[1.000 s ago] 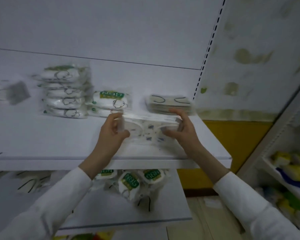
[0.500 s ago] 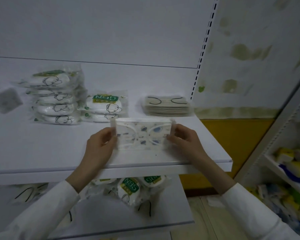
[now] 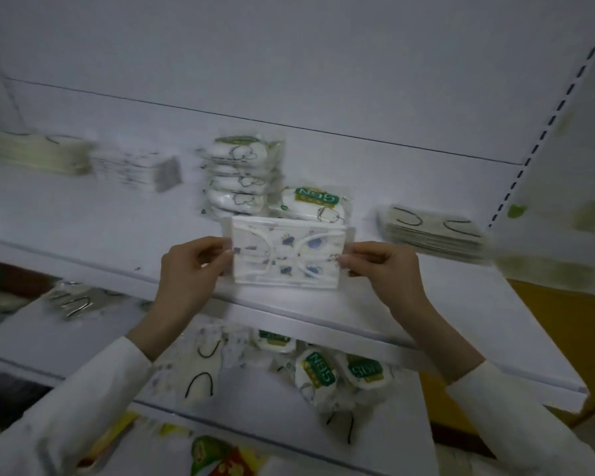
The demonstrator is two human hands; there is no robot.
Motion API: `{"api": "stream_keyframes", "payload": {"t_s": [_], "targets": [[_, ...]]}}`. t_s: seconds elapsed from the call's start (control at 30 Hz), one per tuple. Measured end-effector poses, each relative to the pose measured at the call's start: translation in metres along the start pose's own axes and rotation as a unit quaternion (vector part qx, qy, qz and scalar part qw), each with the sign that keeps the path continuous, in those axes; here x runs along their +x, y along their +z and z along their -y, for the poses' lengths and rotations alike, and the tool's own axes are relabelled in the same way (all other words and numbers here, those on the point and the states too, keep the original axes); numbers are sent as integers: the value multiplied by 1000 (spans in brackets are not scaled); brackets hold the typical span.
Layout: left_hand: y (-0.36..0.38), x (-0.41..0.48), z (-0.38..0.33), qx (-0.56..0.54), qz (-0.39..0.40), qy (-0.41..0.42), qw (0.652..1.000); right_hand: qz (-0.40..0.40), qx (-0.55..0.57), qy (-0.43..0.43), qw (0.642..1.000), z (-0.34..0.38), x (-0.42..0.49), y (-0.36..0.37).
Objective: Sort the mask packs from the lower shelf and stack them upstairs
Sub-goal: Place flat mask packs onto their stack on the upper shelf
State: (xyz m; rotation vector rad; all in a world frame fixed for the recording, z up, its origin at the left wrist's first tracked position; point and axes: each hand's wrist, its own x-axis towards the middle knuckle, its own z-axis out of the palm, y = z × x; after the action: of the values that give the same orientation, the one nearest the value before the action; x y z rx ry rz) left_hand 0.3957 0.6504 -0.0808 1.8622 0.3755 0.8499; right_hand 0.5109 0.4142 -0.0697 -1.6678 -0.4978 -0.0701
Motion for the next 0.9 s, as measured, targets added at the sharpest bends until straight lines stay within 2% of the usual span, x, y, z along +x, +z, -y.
{"api": "stream_keyframes", "payload": {"t_s": [0.33,0.6,0.73,0.9], "targets": [[-166,3,56,22,-72,-25,997,104,28,-36,994,37,-13,176],[-302,43,114,37,-58,-58,996,109,61,-7,992,53,-32,318],[-330,81,134,60,-33,-48,997,98,51,1,994,58,-15,358],[-324,144,145,55,-17,-38,998,95,46,3,994,53,31,383]]}}
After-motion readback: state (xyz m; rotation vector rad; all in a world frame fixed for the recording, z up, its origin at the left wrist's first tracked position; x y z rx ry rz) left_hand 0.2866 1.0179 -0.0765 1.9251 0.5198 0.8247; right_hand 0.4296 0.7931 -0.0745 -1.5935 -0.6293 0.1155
